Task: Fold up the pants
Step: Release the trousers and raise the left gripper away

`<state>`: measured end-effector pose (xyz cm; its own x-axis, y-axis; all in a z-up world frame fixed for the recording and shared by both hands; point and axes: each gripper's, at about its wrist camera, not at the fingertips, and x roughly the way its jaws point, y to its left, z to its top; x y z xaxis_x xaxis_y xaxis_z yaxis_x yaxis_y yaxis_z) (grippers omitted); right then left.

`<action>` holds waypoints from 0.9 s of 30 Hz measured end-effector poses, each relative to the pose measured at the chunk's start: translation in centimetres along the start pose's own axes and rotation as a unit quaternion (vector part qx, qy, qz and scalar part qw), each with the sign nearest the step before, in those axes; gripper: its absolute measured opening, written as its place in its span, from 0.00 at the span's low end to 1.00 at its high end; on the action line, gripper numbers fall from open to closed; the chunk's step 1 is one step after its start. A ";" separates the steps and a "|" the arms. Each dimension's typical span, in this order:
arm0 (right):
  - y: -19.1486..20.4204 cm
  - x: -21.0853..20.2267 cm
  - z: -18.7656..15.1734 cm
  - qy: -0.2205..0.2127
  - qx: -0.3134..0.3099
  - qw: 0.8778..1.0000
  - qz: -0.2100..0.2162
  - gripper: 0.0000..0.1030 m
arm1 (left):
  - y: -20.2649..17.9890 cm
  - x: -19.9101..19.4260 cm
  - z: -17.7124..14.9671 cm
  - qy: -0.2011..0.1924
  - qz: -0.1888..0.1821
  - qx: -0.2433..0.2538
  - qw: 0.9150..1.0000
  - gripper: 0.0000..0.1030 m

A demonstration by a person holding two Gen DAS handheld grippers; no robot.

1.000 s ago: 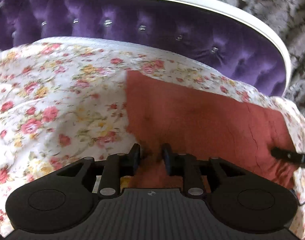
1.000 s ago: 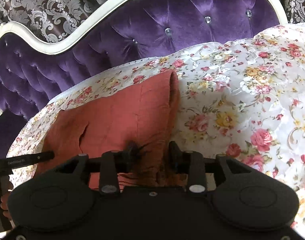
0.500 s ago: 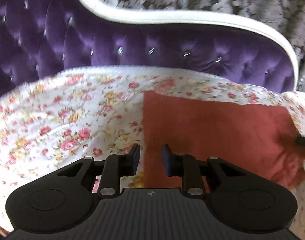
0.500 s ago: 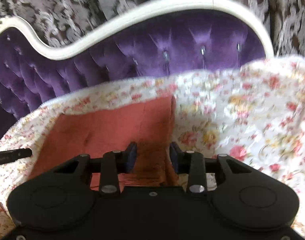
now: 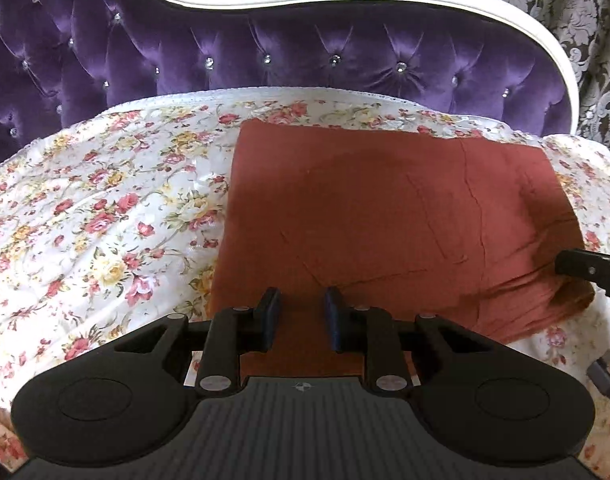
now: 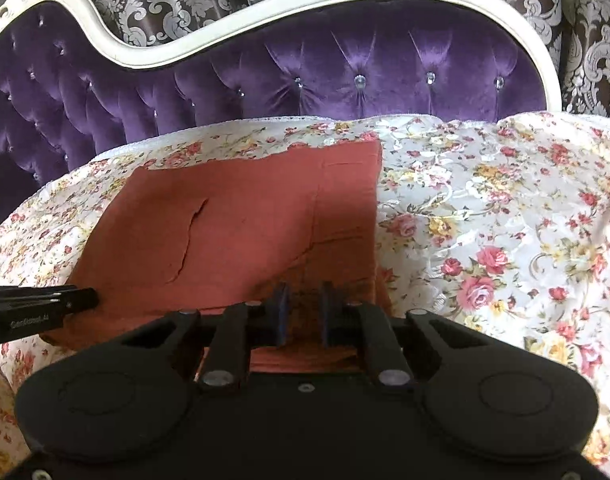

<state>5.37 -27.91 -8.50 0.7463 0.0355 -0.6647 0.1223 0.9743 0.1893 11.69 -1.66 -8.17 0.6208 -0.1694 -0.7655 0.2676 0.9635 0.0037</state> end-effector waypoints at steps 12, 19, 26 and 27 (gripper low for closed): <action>2.3 -6.0 -2.0 -0.027 -0.004 1.000 -0.003 0.30 | -2.4 -4.3 -1.1 0.014 0.026 0.013 0.999 0.23; 3.0 -8.5 -3.2 -0.028 0.004 1.000 -0.001 0.32 | -3.9 -7.5 -2.1 -0.002 0.075 0.017 0.997 0.23; 4.0 -10.7 -4.1 -0.035 -0.004 0.999 -0.004 0.48 | -3.8 -9.8 -2.8 0.004 0.037 -0.009 0.999 0.23; 4.2 -11.0 -4.2 -0.035 -0.006 0.999 -0.007 0.48 | -3.8 -10.0 -3.0 0.003 0.038 -0.008 0.999 0.23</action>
<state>-5.07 -23.26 -3.40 0.7886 0.0076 -0.6149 0.1243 0.9773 0.1715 2.22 -3.03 -2.46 0.6340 -0.0942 -0.7676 0.2084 0.9766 0.0523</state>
